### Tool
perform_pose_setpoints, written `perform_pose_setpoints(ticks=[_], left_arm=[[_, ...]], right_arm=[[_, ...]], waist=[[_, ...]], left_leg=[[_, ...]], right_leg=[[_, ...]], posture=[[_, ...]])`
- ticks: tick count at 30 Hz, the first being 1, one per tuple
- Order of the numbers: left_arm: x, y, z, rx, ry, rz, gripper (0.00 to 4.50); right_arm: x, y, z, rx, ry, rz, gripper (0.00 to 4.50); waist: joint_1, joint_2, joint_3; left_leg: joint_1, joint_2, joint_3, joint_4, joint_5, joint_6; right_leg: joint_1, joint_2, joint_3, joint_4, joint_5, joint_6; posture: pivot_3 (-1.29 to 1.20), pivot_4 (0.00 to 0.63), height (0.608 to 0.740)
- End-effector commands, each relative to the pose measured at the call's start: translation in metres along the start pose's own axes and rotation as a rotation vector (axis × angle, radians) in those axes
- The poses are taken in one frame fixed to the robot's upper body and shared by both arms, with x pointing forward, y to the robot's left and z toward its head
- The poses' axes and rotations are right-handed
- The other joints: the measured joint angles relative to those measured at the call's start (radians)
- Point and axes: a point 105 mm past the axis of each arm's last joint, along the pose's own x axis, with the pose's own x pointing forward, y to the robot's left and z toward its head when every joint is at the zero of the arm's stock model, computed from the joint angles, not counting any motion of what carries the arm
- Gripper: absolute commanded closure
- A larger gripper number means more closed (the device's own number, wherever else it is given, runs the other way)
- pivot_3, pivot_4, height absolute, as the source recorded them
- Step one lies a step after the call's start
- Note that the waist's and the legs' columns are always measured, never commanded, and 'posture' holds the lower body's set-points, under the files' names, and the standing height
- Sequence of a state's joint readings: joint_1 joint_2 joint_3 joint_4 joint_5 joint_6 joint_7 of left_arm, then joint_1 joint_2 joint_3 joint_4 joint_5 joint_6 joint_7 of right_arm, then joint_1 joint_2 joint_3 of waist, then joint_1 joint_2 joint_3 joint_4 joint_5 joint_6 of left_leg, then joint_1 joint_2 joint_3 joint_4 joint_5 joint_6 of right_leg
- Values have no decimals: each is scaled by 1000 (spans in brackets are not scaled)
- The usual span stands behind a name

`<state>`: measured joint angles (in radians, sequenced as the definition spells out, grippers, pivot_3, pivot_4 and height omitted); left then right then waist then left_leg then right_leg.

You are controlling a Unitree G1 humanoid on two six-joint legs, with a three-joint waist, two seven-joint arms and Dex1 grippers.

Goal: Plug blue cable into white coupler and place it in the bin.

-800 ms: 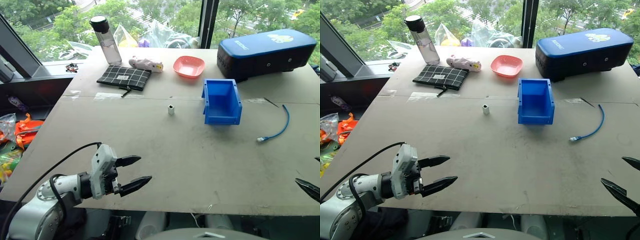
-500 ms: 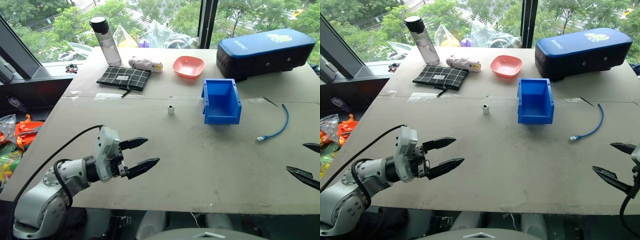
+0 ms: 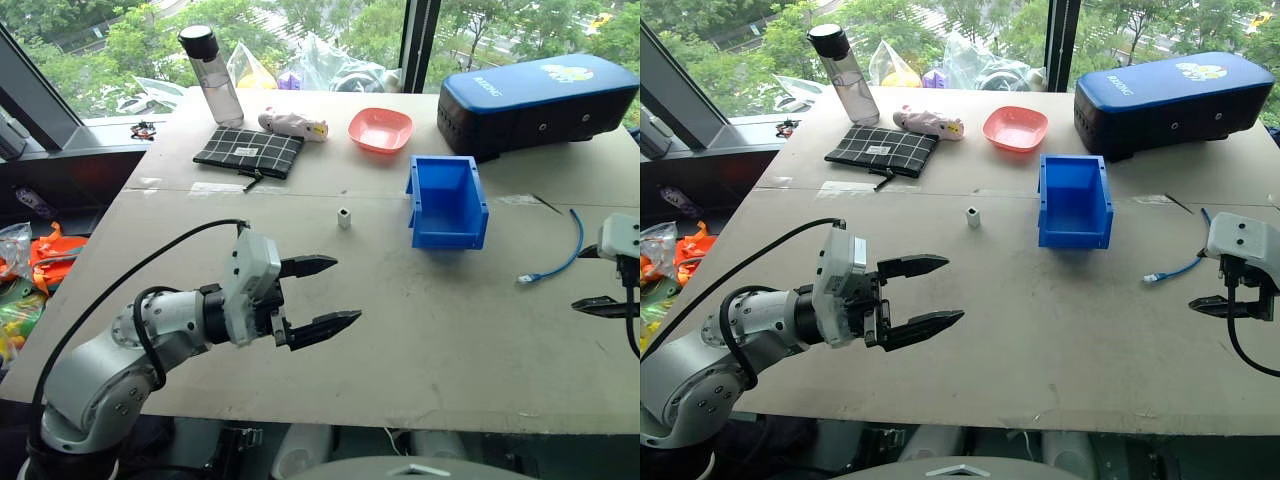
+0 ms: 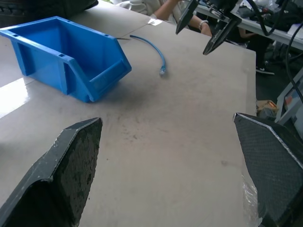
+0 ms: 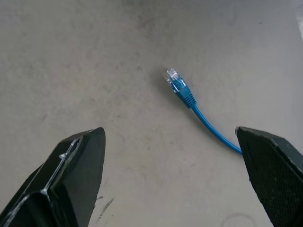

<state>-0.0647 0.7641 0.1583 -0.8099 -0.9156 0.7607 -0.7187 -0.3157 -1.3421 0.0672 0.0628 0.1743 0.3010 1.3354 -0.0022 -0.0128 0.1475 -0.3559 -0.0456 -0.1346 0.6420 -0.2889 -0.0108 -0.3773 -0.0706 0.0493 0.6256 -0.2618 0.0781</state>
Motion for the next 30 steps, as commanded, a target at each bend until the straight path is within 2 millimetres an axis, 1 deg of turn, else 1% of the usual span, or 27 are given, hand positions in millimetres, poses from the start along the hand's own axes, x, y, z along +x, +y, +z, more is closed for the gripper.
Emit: perform_pose_setpoints(ticks=[1,6,11,15,22,24,25,26,27,28,30], left_arm=[[2,-17,13,58,-14,-39,0],[3,-36,15,90,7,-60,0],[4,-50,13,80,5,-83,0],[0,-53,11,60,5,-72,0],[-8,-47,9,53,6,13,0],[-8,-12,1,55,24,52,0],[-8,7,-4,50,33,67,0],[-8,20,-8,47,41,74,0],[-9,28,-12,47,46,76,0],[-10,33,-15,51,50,74,0],[-13,39,-20,59,56,70,0]], right_arm=[[15,-9,-7,-82,91,59,61],[36,-25,4,-153,114,159,61],[53,-36,12,-191,119,204,61],[60,-39,16,-199,111,222,61],[64,-39,16,-205,105,241,61],[65,-39,16,-203,104,244,61],[65,-39,16,-201,102,243,289],[65,-39,17,-198,99,242,544],[65,-39,17,-197,97,242,770],[65,-39,17,-194,95,243,1241],[66,-38,17,-192,94,248,2035]], waist=[[-9,-1,0],[-20,0,2],[-10,0,2],[-9,1,2],[-12,2,3],[-6,3,2],[-6,3,2],[-6,4,2],[-9,5,1],[-12,4,1],[-20,4,1]], left_leg=[[0,0,0,0,0,0],[1,0,0,0,0,0],[1,0,0,0,0,-1],[0,0,0,1,0,-1],[0,-1,0,0,0,-1],[1,-1,0,0,0,-1],[1,-4,0,1,0,-1],[1,-4,0,0,0,-1],[1,-4,-1,1,1,-1],[1,-4,-1,1,1,-1],[1,-4,0,1,1,-1]], right_leg=[[0,0,0,0,0,0],[0,0,1,1,0,0],[0,0,0,1,0,0],[0,0,0,1,0,-1],[-1,0,1,1,0,-1],[-1,0,1,1,0,-1],[0,0,0,1,0,-1],[0,0,-1,2,0,-1],[1,0,-1,2,1,-1],[1,1,-1,2,1,-1],[0,1,1,2,1,-1]], posture=[[0,150,736],[0,150,736],[0,150,736],[0,150,736],[0,150,736],[0,150,736],[0,150,736],[0,150,736],[0,150,736],[0,150,736],[0,150,736]])
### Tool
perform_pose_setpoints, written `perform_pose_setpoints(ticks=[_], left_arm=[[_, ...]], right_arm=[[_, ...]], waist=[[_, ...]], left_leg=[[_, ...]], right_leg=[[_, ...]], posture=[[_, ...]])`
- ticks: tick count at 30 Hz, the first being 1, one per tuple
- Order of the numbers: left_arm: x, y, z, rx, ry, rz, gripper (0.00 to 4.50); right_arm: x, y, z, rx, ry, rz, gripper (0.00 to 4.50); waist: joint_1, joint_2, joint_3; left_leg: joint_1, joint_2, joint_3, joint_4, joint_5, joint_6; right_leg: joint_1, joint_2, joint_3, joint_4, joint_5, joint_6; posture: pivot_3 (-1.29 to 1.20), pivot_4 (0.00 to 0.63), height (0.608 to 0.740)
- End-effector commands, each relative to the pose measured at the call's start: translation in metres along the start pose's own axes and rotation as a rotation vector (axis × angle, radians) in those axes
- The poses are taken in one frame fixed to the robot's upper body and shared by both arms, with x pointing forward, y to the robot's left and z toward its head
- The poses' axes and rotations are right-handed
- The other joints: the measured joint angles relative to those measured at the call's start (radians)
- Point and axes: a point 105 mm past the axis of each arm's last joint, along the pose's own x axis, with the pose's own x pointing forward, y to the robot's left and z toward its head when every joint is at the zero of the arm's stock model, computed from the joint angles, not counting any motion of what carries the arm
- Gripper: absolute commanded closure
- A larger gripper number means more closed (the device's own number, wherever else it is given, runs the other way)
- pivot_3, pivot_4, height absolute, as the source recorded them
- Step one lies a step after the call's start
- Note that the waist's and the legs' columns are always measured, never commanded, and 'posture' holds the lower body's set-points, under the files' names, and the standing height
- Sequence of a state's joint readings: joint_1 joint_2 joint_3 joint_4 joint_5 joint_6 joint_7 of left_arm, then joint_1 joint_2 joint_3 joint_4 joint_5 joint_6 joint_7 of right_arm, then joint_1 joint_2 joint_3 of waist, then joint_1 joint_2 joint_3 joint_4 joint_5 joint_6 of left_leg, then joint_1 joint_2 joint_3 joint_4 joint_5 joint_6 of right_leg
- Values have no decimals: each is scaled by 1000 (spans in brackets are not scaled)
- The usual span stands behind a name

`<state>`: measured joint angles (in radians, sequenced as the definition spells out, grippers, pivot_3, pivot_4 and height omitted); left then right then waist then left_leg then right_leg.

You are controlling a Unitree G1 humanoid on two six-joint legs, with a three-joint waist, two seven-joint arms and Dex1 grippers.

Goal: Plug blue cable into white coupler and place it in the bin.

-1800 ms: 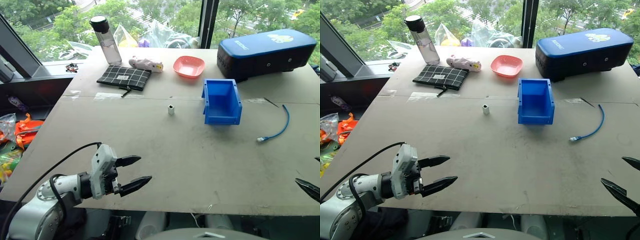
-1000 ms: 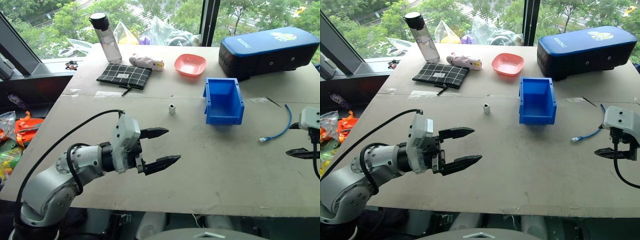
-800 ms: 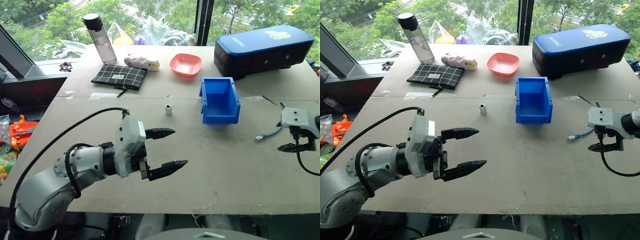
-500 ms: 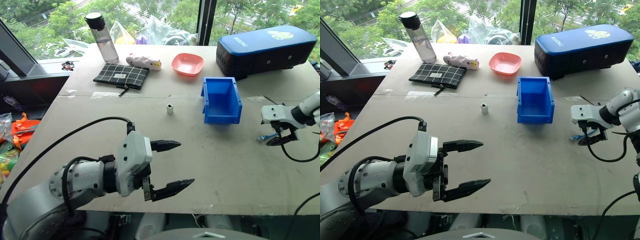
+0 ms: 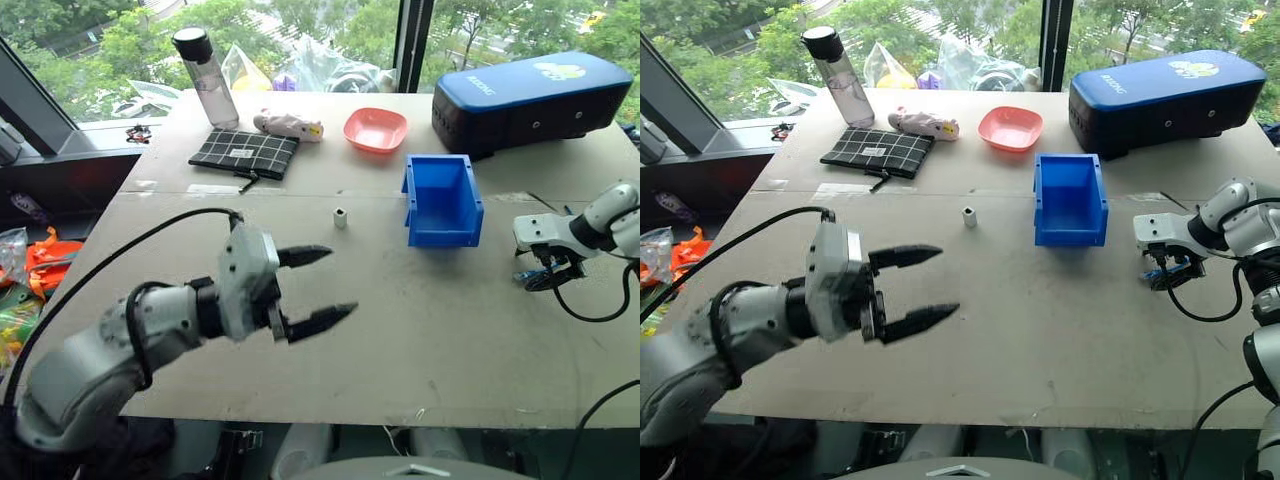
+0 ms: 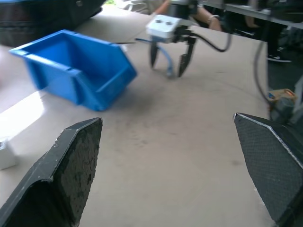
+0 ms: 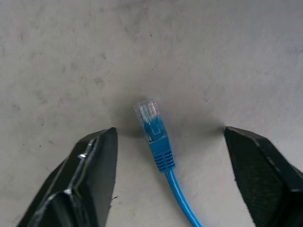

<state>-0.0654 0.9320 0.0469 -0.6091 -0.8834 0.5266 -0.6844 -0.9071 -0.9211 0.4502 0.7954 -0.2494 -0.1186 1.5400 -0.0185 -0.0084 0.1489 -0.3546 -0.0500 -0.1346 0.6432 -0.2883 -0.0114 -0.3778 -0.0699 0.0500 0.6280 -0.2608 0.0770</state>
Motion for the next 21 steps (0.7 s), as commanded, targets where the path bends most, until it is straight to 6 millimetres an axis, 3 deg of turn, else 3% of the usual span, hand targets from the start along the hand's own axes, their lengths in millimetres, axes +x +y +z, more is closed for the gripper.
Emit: perform_pose_setpoints(ticks=[1,4,5,14,21], left_arm=[[-2,3,-5,47,-2,-38,0],[-5,1,-8,64,-4,-48,0],[-5,-1,-9,69,-6,-51,0],[-16,-20,-14,61,-27,-84,0],[-25,-20,-21,49,-9,-78,0]], right_arm=[[-9,0,1,-2,-12,-4,2491],[-8,1,0,-3,-8,0,4111],[-8,2,0,-3,-8,1,4447],[-9,12,27,-65,-70,21,4447],[-8,36,80,-95,-101,43,4447]], waist=[[-8,0,0],[-14,-1,0],[-15,-1,0],[-16,0,0],[-13,0,0]], left_leg=[[0,0,0,0,0,0],[-1,1,-1,-1,0,0],[-1,1,-1,-2,0,0],[-1,3,-2,-3,0,0],[-1,3,-7,-3,0,0]], right_leg=[[-1,0,1,0,0,0],[-2,0,0,-1,0,0],[-2,0,0,-1,0,0],[-2,-1,-1,0,0,0],[-2,-1,-2,0,0,0]], posture=[[0,150,736],[0,150,736],[0,150,736],[0,150,736],[0,150,736]])
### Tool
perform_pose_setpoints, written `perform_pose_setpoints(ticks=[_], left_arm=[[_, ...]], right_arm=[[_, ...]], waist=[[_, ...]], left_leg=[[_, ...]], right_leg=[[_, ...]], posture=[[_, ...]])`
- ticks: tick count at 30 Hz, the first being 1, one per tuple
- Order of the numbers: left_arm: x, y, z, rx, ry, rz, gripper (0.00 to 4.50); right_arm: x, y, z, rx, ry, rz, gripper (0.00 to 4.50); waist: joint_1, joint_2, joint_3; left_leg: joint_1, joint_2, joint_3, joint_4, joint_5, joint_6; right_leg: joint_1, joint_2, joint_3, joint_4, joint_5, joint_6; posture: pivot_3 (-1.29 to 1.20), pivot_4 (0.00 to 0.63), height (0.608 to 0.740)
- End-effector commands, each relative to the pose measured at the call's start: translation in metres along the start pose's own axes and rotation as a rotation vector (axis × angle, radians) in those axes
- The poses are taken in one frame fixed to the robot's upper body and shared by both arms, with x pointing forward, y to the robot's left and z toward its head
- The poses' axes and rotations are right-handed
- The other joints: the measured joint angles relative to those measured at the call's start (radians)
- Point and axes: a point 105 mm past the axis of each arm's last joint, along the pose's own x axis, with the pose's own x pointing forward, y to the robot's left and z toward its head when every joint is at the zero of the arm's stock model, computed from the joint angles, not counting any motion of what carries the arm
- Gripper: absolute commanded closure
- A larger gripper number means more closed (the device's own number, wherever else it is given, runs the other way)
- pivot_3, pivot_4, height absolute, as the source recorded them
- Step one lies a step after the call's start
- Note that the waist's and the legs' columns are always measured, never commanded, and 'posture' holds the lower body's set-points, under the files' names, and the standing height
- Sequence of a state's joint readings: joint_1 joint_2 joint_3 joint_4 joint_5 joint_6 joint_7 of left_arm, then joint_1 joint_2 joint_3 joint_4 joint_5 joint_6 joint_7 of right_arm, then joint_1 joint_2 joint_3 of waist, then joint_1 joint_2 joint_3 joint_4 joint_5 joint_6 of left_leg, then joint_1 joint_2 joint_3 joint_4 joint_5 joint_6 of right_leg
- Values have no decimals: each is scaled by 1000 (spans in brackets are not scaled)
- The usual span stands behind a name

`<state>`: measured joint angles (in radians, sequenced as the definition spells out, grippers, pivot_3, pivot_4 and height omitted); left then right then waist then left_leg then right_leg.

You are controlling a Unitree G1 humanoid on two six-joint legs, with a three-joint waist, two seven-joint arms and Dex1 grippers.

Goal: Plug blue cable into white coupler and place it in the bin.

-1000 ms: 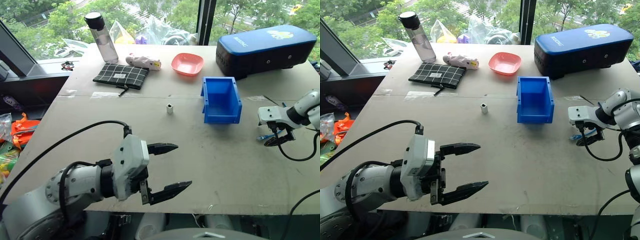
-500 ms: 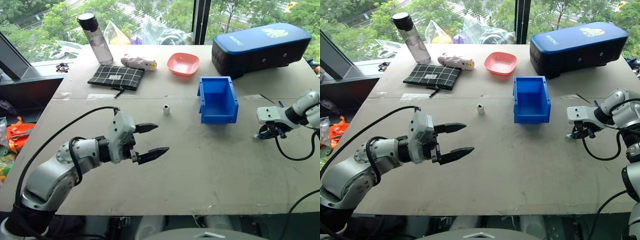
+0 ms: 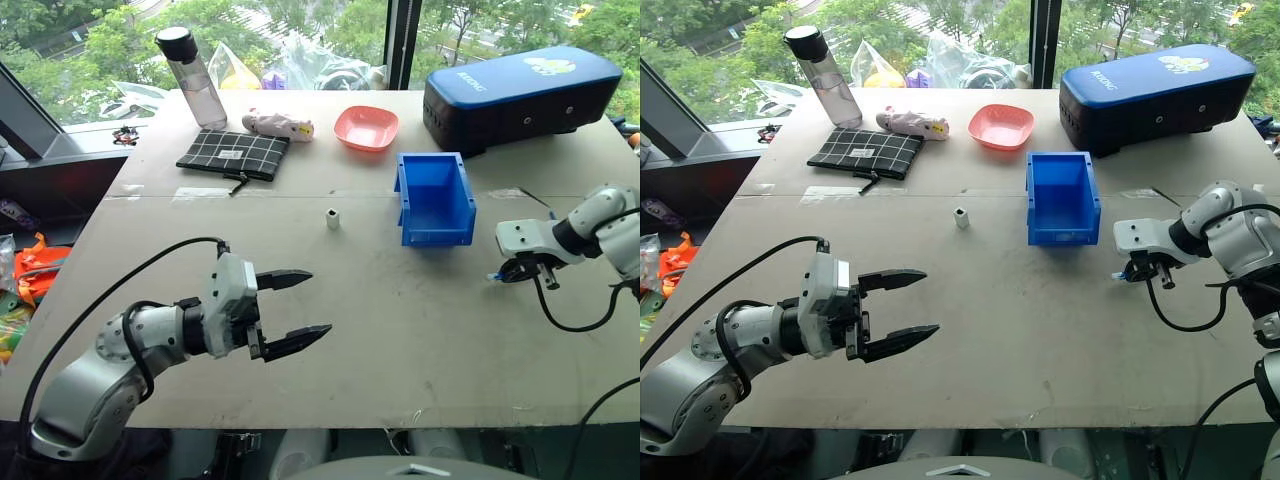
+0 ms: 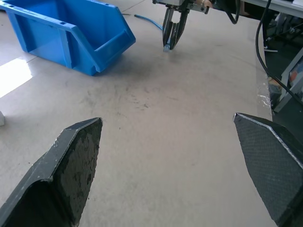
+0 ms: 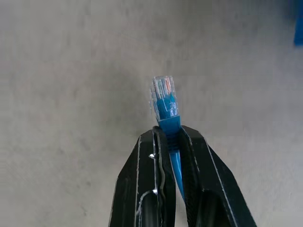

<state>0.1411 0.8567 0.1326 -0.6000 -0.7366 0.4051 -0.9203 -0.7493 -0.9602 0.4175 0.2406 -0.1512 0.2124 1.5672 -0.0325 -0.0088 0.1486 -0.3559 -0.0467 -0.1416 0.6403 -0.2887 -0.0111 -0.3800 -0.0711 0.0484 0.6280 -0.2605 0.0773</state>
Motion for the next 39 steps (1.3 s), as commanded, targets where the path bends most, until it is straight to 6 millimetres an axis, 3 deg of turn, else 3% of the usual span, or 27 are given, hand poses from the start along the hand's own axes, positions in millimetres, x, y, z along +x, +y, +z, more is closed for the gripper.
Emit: perform_pose_setpoints(ticks=[1,8,16,20,21,24,27,31,34,37,39], left_arm=[[-5,-1,5,42,-10,1,0],[-4,5,0,50,16,6,0],[4,8,-9,64,47,12,0],[14,9,-16,80,72,11,0],[17,8,-19,86,80,7,0],[27,14,-28,137,139,50,0],[46,10,-33,107,134,-53,0],[79,21,-38,56,125,-95,0],[102,23,-41,54,130,-130,0],[116,21,-43,50,144,-167,0],[126,24,-45,63,166,-160,0]], right_arm=[[-3,17,33,-1,-25,45,4447],[30,32,94,-24,-121,43,4447],[53,33,127,-43,-152,47,4447],[62,34,117,-48,-130,61,3067],[63,33,115,-42,-133,51,2524],[49,34,115,-6,-216,29,1174],[20,50,126,35,-480,5,19],[-18,85,114,135,-850,-104,19],[-19,110,86,256,-868,-205,19],[-12,138,65,334,-834,-294,19],[-7,153,53,406,-814,-342,19]], waist=[[1,0,0],[6,-2,-1],[20,-3,-2],[22,-5,-3],[22,-5,-3],[21,-5,-3],[31,-5,-3],[51,-8,-5],[53,-7,-6],[17,-5,-7],[33,-4,-9]], left_leg=[[0,0,0,0,0,0],[-1,0,-3,0,-1,1],[-5,-1,-4,2,0,0],[-5,-2,-5,2,0,-1],[-6,-2,-5,2,0,-1],[-5,-2,-5,2,0,-1],[-6,-2,-6,3,0,0],[-7,-3,-6,5,0,0],[-7,-4,-6,6,-2,3],[-5,-4,-5,7,-2,3],[-2,-4,-3,8,-3,5]], right_leg=[[0,0,0,0,0,0],[0,0,-3,0,0,0],[-4,-1,-4,0,0,0],[-4,-1,-5,0,0,0],[-4,-1,-5,0,0,0],[-4,-1,-5,0,0,0],[-4,-1,-6,1,0,0],[-1,-1,-9,1,1,1],[0,-1,-8,0,2,3],[0,0,-4,2,3,6],[1,0,-4,6,2,7]], posture=[[0,150,736],[0,150,736],[0,150,736],[0,150,736],[0,150,736],[0,150,736],[0,150,736],[0,150,736],[0,150,736],[0,150,736],[0,150,736]])
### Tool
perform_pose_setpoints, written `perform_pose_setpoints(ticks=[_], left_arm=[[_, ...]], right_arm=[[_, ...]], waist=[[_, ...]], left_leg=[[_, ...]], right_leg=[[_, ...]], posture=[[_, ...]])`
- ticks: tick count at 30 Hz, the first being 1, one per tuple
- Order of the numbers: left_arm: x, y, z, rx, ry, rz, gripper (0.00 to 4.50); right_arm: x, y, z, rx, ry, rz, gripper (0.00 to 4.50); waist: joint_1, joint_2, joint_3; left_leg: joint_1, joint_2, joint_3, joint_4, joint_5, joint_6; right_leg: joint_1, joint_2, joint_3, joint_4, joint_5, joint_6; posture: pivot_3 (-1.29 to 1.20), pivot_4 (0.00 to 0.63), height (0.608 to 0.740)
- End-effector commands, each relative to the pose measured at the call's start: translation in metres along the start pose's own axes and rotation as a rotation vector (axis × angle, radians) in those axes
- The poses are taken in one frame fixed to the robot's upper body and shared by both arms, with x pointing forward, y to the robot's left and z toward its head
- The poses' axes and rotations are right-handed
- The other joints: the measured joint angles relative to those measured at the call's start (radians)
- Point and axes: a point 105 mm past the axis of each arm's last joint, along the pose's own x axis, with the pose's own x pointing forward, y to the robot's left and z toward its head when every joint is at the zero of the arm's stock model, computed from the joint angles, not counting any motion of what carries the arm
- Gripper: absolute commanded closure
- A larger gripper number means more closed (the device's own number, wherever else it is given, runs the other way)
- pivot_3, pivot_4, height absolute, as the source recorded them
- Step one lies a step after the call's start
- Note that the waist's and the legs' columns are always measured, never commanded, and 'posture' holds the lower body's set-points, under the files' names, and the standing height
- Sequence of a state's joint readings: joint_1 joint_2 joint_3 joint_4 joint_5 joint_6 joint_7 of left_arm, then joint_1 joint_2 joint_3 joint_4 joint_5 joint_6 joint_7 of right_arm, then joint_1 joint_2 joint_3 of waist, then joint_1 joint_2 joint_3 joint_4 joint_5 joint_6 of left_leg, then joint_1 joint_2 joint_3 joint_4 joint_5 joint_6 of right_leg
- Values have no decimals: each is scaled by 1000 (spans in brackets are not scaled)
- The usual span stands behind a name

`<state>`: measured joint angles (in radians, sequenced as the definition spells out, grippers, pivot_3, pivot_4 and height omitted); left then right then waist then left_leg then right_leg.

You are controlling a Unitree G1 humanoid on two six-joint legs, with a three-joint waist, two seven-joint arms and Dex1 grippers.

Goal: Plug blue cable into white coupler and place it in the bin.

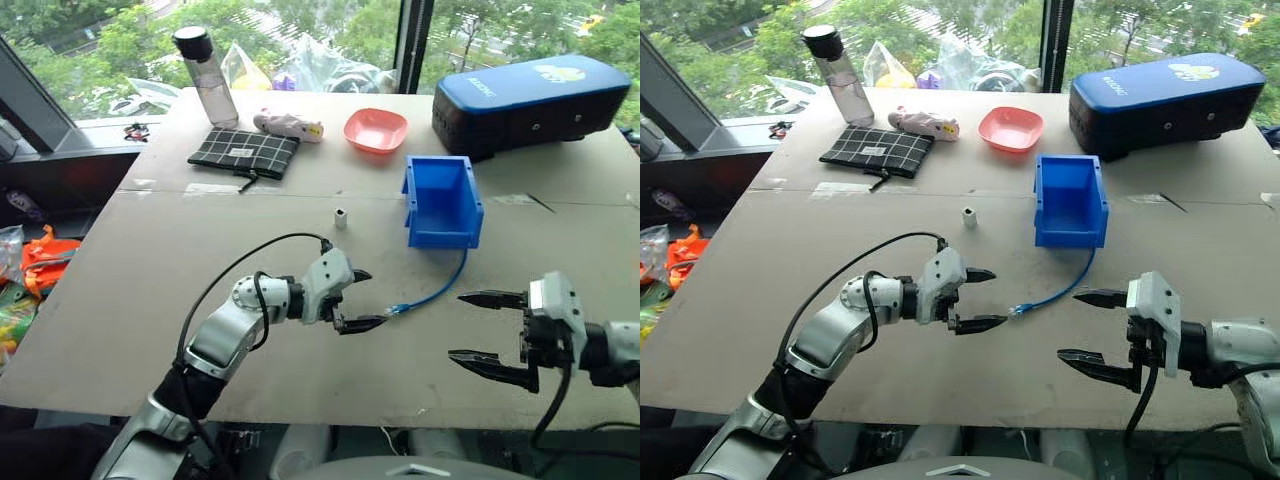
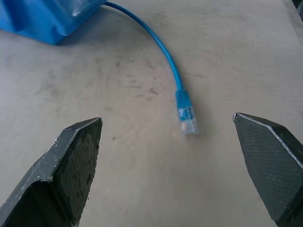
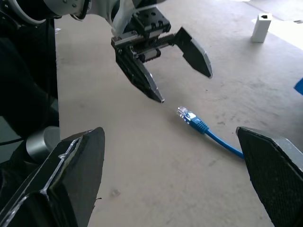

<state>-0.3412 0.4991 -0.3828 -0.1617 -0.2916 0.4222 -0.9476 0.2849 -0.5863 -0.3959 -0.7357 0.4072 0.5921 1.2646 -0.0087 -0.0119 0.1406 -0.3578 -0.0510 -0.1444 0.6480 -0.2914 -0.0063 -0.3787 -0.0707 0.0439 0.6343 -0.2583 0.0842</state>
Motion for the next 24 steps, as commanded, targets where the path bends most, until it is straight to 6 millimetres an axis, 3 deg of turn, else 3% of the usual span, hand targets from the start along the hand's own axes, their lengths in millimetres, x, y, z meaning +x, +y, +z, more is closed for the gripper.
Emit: perform_pose_setpoints(ticks=[1,6,8,12,18,21,24], left_arm=[[8,8,0,34,40,17,0],[22,3,-7,37,100,19,0],[26,-1,-12,40,123,25,510],[34,-16,-21,44,157,-30,2079],[30,-18,-29,48,181,-50,4479],[22,-16,-25,38,155,-61,4479],[7,-13,8,-149,-21,-120,4479]], right_arm=[[-15,16,-10,-12,-4,-105,19],[-16,25,-14,-13,-18,-190,19],[-15,27,-11,-27,-28,-202,0],[-13,24,-13,-22,-24,-209,0],[-5,18,-10,-15,-43,-227,0],[2,18,-9,40,-82,-265,0],[15,17,-9,200,-138,-331,0]], waist=[[9,0,-1],[-4,1,-1],[-5,1,-2],[0,2,-3],[5,1,-4],[6,1,-4],[0,2,-4]], left_leg=[[0,1,-2,1,0,0],[2,0,-1,2,0,0],[3,0,-1,1,0,0],[3,1,-2,1,0,0],[3,1,-2,1,0,0],[3,1,-2,0,0,0],[3,2,-2,-1,0,0]], right_leg=[[1,1,-4,1,0,0],[1,1,2,3,0,0],[1,1,3,4,0,0],[1,0,2,4,0,1],[1,0,2,2,-1,1],[1,0,2,2,-1,1],[1,0,2,2,-1,1]], posture=[[0,150,736],[0,150,736],[0,150,736],[0,150,736],[0,150,736],[0,150,736],[0,150,736]])
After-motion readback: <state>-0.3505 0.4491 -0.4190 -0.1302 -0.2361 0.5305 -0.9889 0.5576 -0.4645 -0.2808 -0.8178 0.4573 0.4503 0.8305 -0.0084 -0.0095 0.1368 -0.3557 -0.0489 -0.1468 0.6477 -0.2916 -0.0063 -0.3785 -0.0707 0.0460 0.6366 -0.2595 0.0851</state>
